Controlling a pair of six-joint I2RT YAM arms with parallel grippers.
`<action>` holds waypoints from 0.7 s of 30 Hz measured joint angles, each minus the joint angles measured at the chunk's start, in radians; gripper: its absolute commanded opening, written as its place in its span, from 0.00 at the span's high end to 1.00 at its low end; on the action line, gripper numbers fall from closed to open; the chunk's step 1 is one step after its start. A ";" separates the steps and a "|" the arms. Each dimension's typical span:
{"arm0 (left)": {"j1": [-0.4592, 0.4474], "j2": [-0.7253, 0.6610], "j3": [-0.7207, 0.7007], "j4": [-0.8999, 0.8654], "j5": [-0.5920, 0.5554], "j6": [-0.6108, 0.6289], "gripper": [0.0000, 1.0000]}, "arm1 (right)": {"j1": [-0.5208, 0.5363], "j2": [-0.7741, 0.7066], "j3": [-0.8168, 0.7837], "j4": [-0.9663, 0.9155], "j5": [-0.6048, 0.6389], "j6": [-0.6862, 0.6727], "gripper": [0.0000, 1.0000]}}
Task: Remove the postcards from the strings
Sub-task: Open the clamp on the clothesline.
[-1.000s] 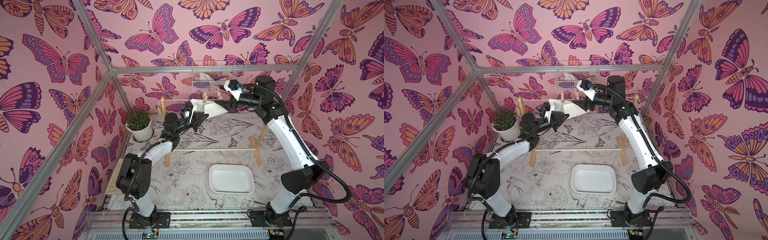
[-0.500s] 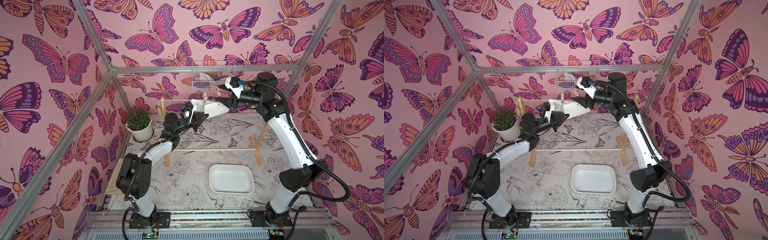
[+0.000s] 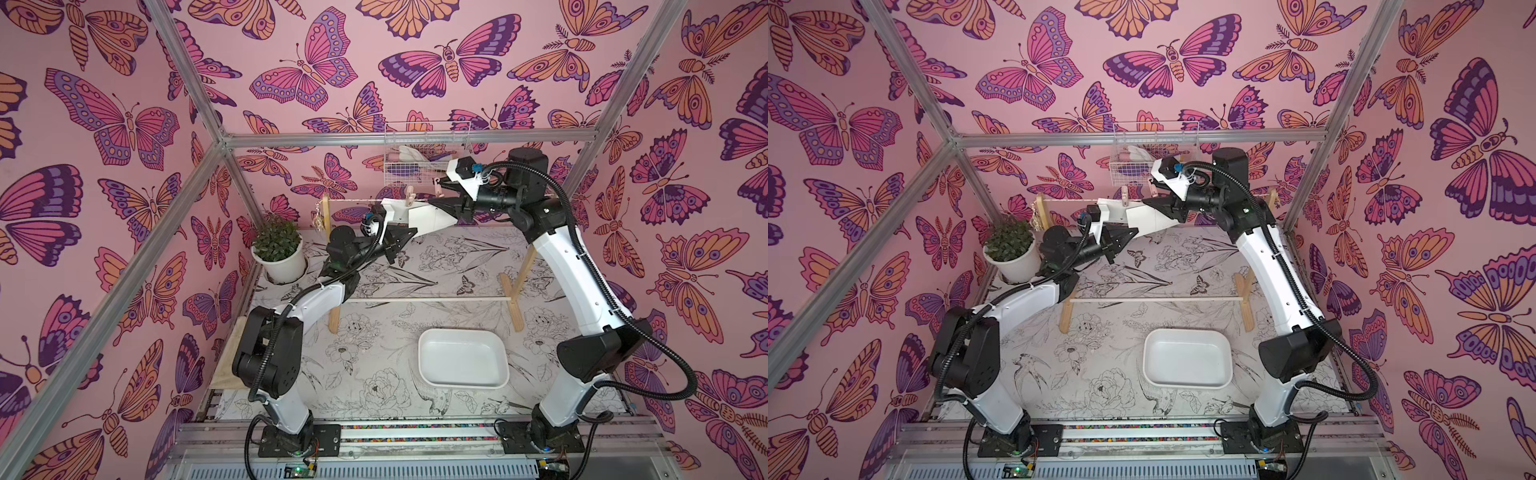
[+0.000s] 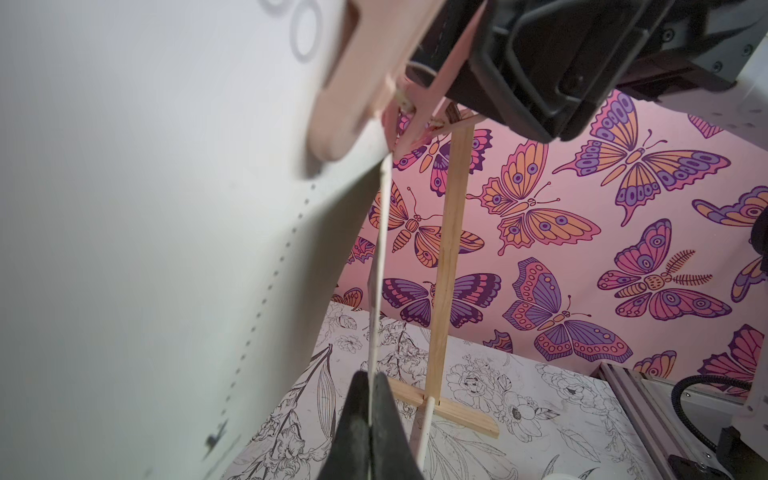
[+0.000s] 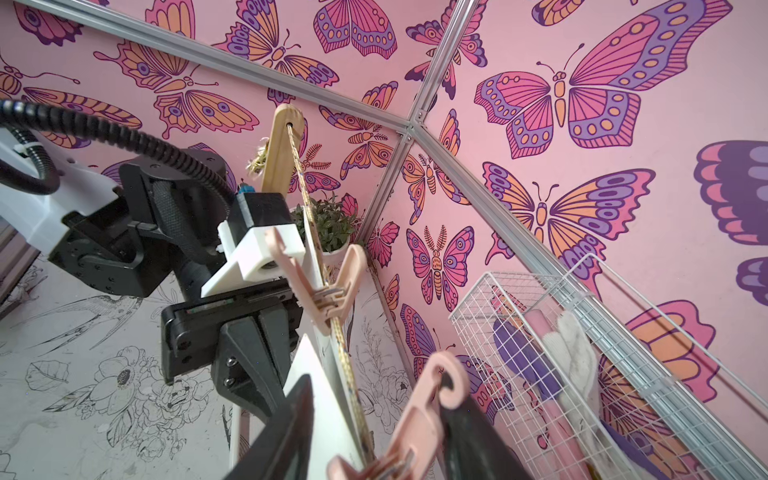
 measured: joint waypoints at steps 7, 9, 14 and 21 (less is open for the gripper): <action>0.000 0.000 0.000 0.000 0.000 0.000 1.00 | 0.002 0.000 0.000 0.001 0.000 -0.002 0.75; 0.000 0.000 0.000 0.000 0.000 0.000 1.00 | 0.002 0.000 0.000 0.001 0.000 -0.002 0.77; 0.000 0.000 0.000 0.000 0.000 0.000 1.00 | 0.002 0.000 -0.007 0.011 0.001 -0.001 0.89; 0.000 0.000 0.000 0.000 0.001 -0.003 1.00 | 0.002 0.000 -0.025 0.026 0.002 -0.001 0.99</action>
